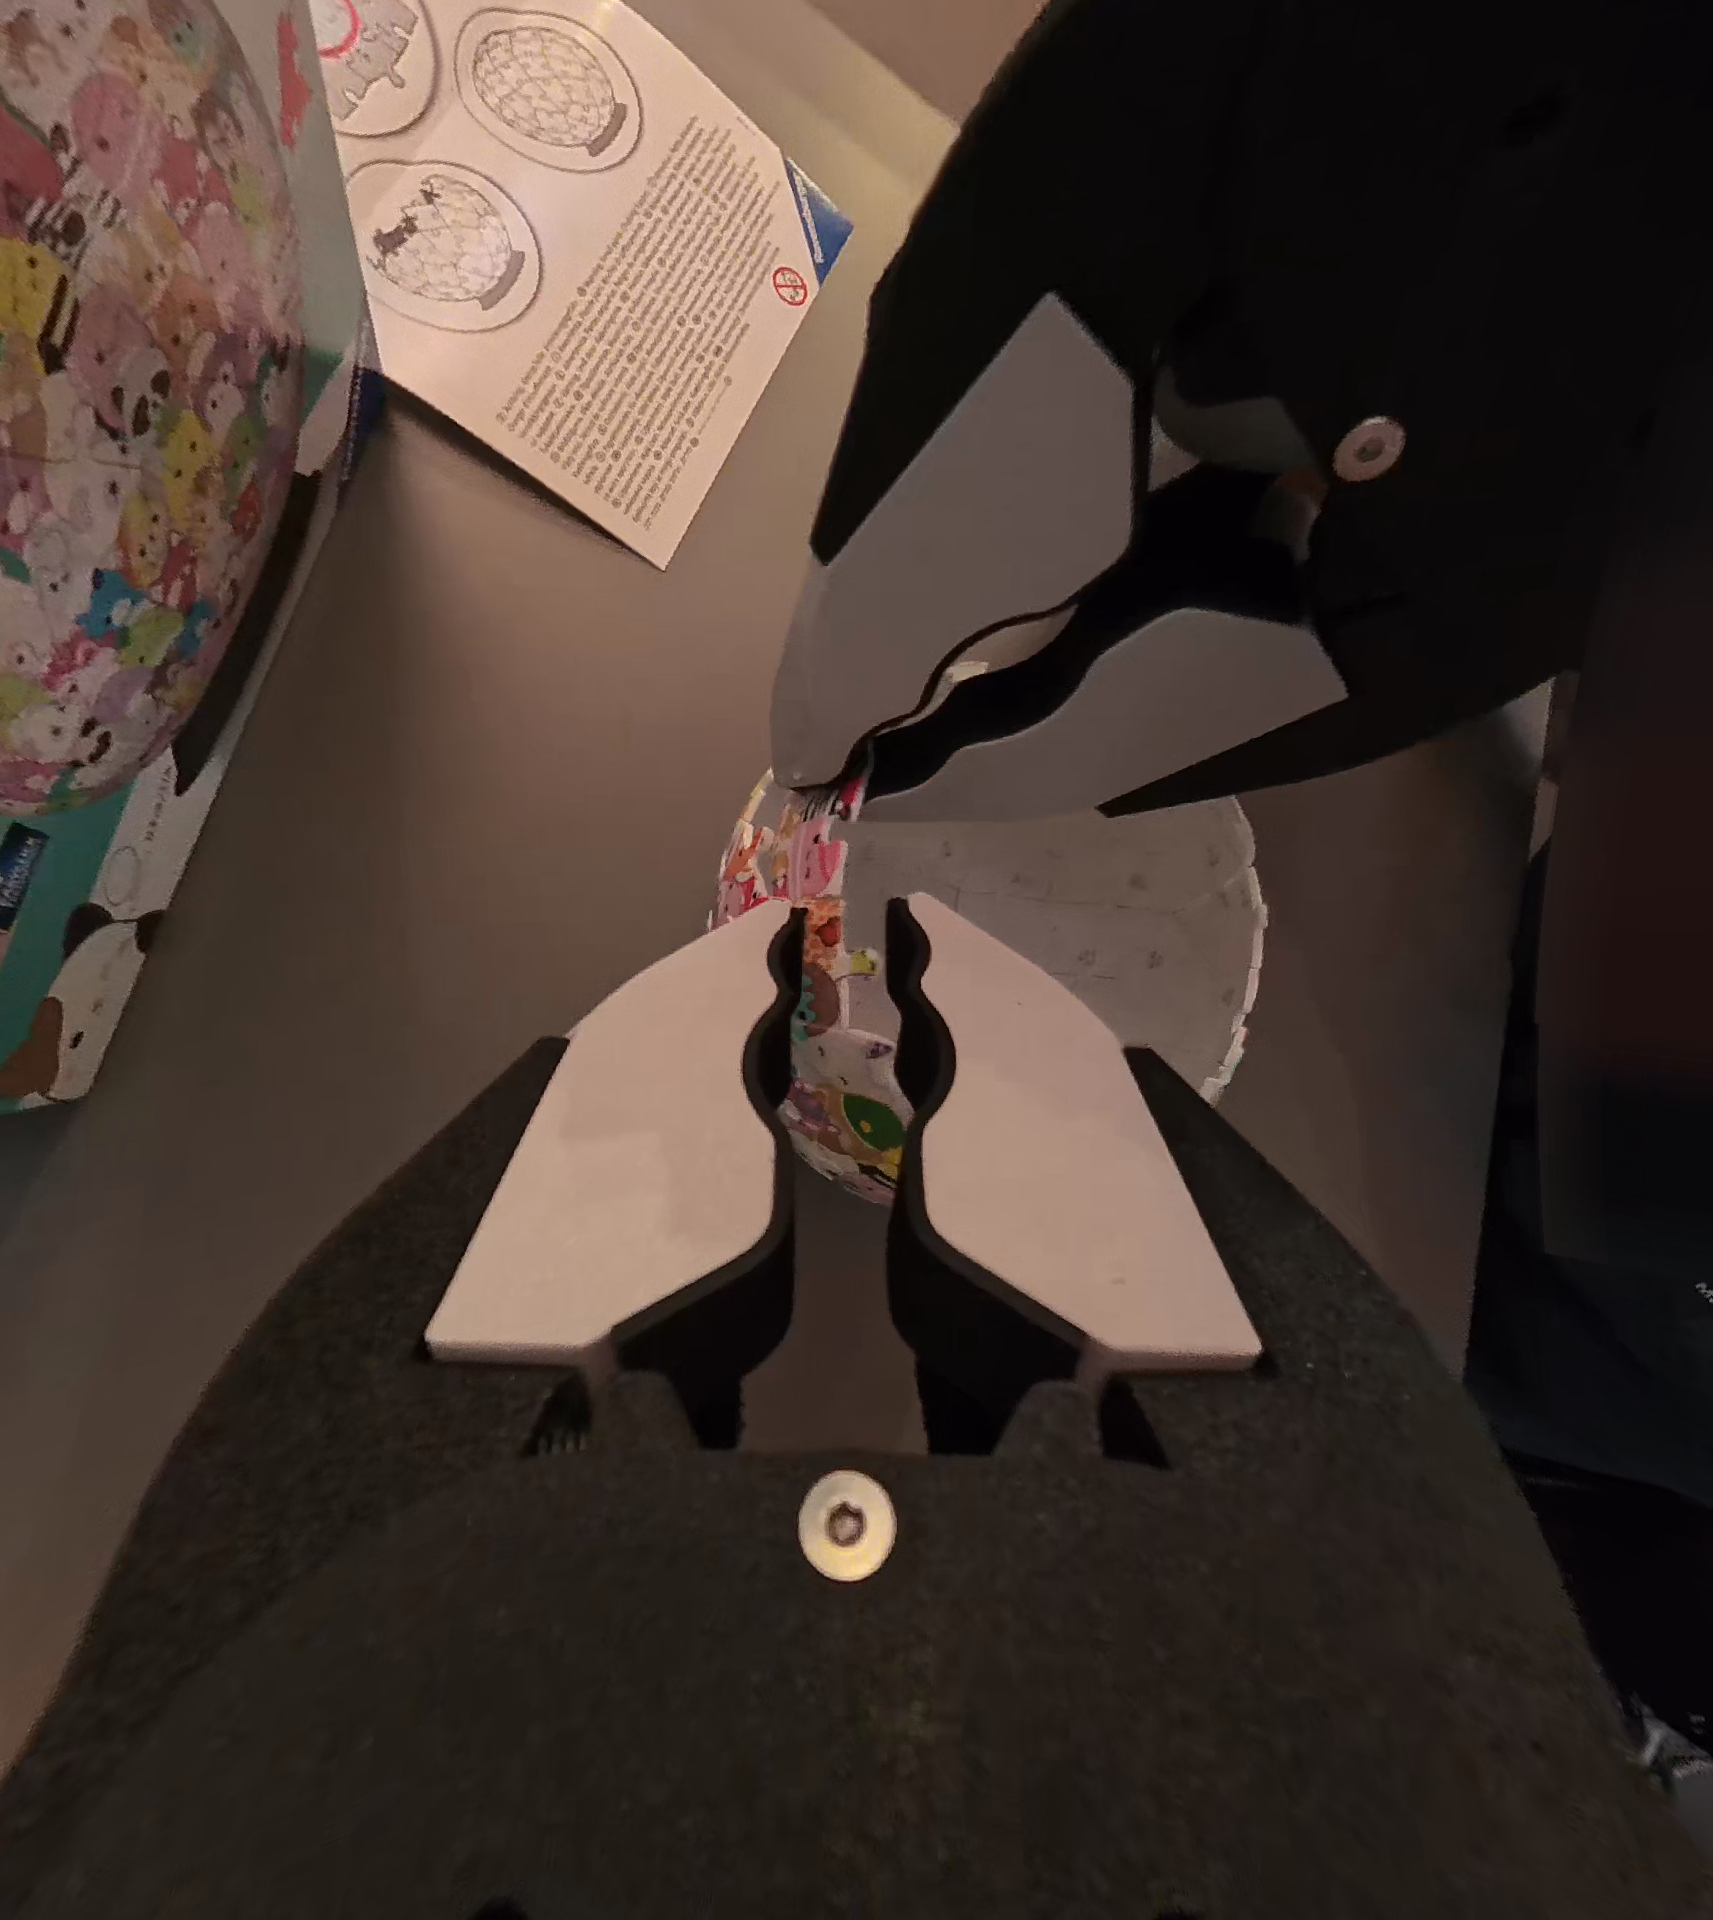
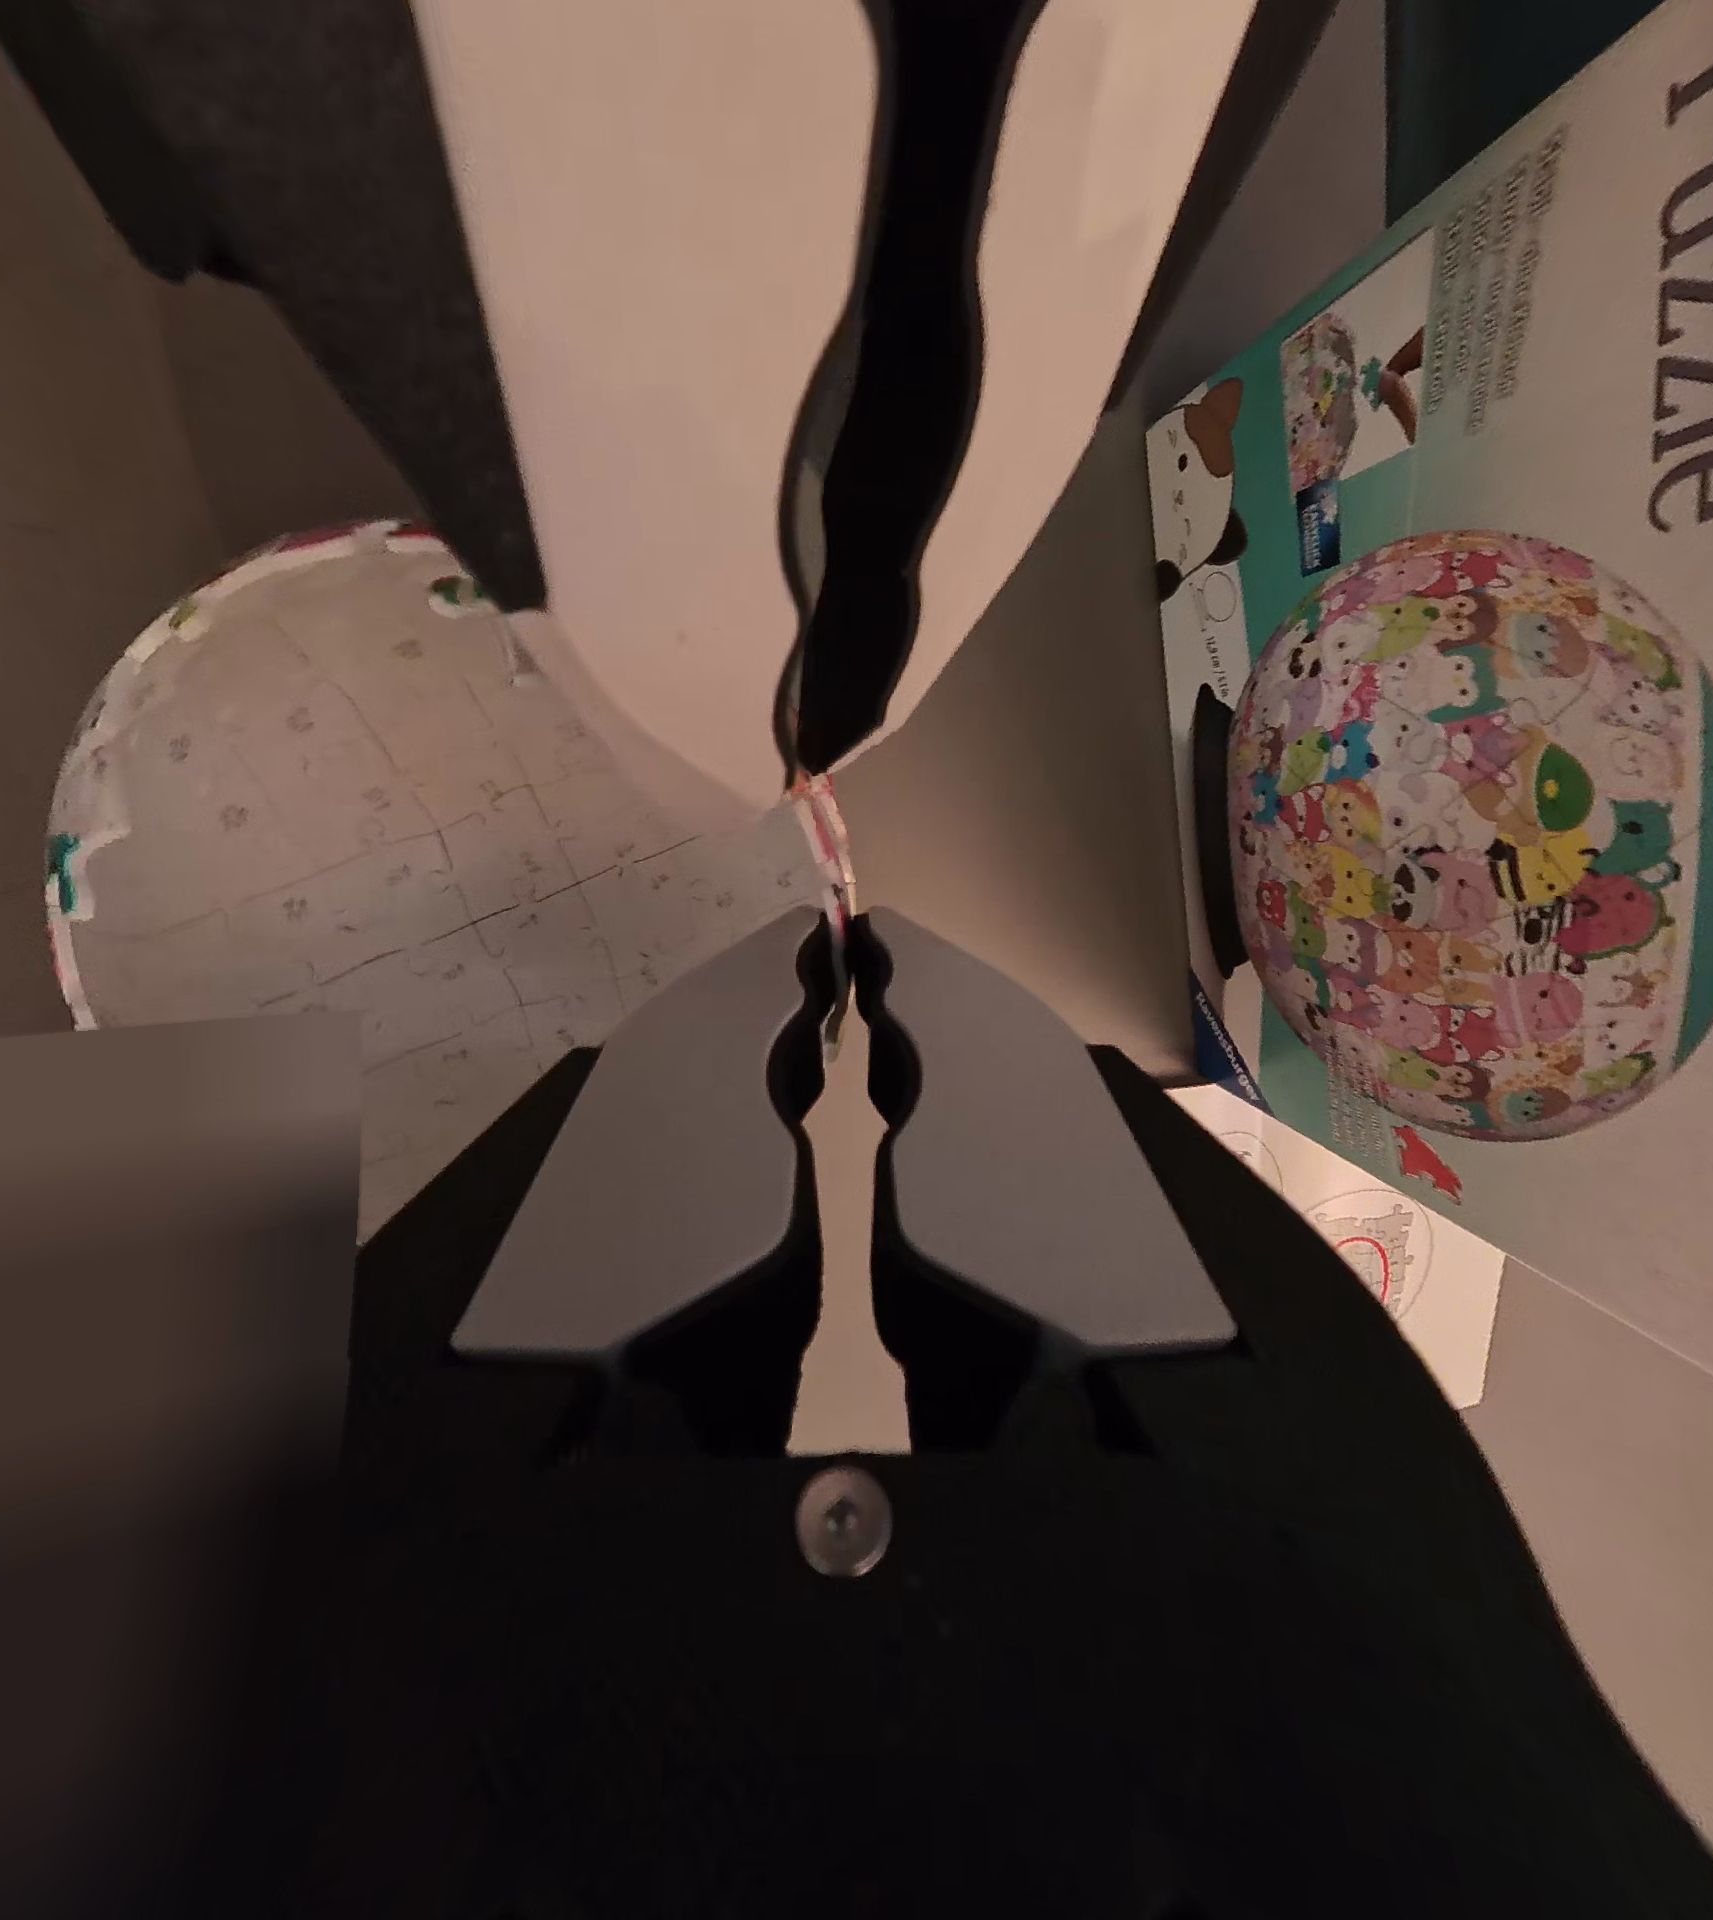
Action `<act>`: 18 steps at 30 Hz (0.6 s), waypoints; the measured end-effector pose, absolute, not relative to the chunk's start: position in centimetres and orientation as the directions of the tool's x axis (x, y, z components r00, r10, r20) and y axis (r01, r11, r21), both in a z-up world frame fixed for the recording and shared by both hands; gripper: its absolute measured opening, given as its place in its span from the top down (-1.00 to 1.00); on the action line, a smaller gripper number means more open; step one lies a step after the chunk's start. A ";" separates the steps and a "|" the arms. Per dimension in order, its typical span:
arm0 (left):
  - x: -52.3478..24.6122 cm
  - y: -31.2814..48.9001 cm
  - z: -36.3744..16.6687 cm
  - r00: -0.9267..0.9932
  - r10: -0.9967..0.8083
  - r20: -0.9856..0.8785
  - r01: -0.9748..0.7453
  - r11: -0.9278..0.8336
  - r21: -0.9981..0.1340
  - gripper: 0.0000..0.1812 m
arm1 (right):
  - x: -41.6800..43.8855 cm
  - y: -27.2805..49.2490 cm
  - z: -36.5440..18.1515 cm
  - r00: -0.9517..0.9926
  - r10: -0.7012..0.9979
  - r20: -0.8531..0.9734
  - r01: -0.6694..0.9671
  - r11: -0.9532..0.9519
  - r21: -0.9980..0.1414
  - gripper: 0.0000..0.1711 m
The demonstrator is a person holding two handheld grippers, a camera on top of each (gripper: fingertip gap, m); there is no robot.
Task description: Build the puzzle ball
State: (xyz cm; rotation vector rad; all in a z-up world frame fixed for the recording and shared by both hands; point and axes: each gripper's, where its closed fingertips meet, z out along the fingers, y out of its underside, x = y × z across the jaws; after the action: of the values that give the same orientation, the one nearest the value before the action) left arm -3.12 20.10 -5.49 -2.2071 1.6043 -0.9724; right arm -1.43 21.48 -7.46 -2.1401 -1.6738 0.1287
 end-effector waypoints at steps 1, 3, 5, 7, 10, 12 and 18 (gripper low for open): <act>-3.1 20.1 -5.5 0.169 -0.920 0.354 -0.757 -0.351 -0.551 0.84 | -1.4 21.5 -7.5 0.276 0.945 0.177 0.905 -0.193 -0.380 0.97; -3.1 20.1 -5.5 0.167 -0.928 0.331 -0.768 -0.334 -0.547 0.81 | -1.4 21.5 -7.5 0.285 0.944 0.165 0.900 -0.205 -0.384 0.96; -3.0 20.2 -5.6 0.179 -0.938 0.298 -0.781 -0.319 -0.537 0.81 | -1.3 21.6 -7.6 0.292 0.944 0.154 0.897 -0.214 -0.385 0.97; -3.0 20.4 -5.7 0.197 -0.944 0.266 -0.794 -0.313 -0.522 0.82 | -1.3 21.7 -7.6 0.297 0.943 0.151 0.896 -0.221 -0.386 0.96; -2.9 20.8 -5.7 0.226 -0.947 0.230 -0.797 -0.316 -0.514 0.86 | -1.3 21.9 -7.6 0.299 0.941 0.156 0.894 -0.219 -0.390 0.96; -2.7 20.9 -5.7 0.237 -0.945 0.226 -0.792 -0.323 -0.518 0.87 | -1.4 21.9 -7.6 0.303 0.940 0.159 0.892 -0.220 -0.396 0.97; -2.9 21.0 -6.2 0.252 -0.942 0.223 -0.793 -0.333 -0.510 0.81 | -1.2 22.2 -7.7 0.310 0.935 0.170 0.889 -0.222 -0.401 0.97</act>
State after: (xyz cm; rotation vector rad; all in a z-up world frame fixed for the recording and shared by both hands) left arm -2.91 21.04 -6.19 -2.2348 1.6041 -0.7193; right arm -1.21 22.16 -7.66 -2.1606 -1.6199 0.1479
